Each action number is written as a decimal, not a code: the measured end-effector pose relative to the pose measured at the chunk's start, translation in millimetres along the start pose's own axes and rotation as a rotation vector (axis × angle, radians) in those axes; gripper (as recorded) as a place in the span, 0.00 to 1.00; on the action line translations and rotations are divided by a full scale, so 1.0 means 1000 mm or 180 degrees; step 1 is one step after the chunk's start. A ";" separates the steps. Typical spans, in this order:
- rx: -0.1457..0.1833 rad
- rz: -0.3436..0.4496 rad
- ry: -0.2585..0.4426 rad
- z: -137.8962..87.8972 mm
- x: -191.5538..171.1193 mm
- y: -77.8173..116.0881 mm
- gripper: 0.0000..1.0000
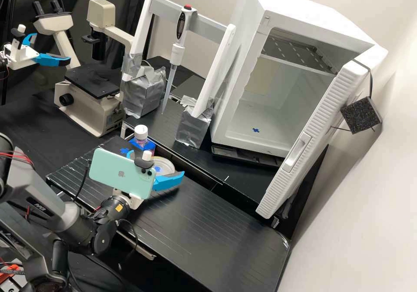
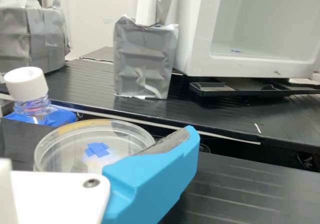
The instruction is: Open the lid
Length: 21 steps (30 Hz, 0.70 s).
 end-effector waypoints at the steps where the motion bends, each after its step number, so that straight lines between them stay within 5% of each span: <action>1: 0.0000 -0.0002 -0.0006 0.000 0.000 0.000 0.00; 21: -0.0016 0.0022 0.0058 -0.005 -0.001 0.001 0.00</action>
